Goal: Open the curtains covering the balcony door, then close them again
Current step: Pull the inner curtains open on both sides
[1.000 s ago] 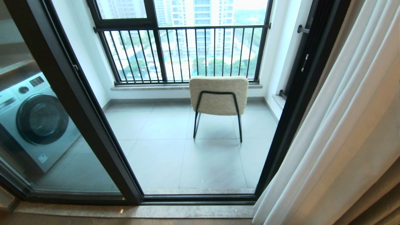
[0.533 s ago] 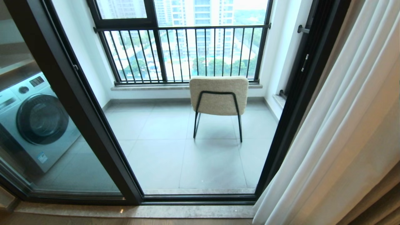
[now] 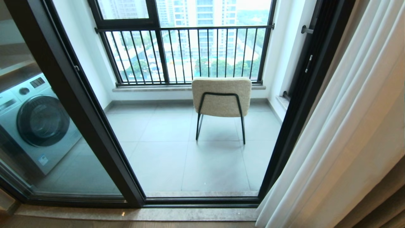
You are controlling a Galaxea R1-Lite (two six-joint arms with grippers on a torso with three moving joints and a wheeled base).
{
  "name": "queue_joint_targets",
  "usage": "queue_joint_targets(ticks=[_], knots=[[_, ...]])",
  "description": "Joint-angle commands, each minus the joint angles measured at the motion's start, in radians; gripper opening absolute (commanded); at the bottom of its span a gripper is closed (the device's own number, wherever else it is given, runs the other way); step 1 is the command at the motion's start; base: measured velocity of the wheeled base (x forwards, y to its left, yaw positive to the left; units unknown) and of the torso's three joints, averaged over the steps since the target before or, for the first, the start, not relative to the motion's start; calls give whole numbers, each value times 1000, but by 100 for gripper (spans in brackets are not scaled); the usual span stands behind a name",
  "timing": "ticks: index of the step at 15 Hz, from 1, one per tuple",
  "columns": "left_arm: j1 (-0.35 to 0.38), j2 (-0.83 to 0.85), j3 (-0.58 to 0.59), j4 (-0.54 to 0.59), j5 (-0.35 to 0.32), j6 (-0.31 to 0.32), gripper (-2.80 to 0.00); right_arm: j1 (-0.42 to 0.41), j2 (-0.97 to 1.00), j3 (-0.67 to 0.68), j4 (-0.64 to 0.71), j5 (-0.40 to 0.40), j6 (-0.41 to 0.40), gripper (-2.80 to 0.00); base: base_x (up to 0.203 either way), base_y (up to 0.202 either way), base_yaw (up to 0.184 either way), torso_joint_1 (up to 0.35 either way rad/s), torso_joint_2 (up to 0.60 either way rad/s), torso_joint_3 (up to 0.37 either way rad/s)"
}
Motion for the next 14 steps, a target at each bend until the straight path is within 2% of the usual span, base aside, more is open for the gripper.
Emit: queue_joint_targets(ticks=[1,4,7,11,14], knots=[[0,0,0,0,0,0,-280,43,-124,12,88,-1,-6,-280,0,0,0,0,0,0],[0,0,0,0,0,0,-280,44,-274,14,326,-8,-10,-280,0,0,0,0,0,0],[0,0,0,0,0,0,-280,44,-275,15,380,-3,17,-280,0,0,0,0,0,0],[0,0,0,0,0,0,-280,44,-274,15,385,-6,95,-280,0,0,0,0,0,0],[0,0,0,0,0,0,-280,44,-275,15,383,-4,104,-280,0,0,0,0,0,0]])
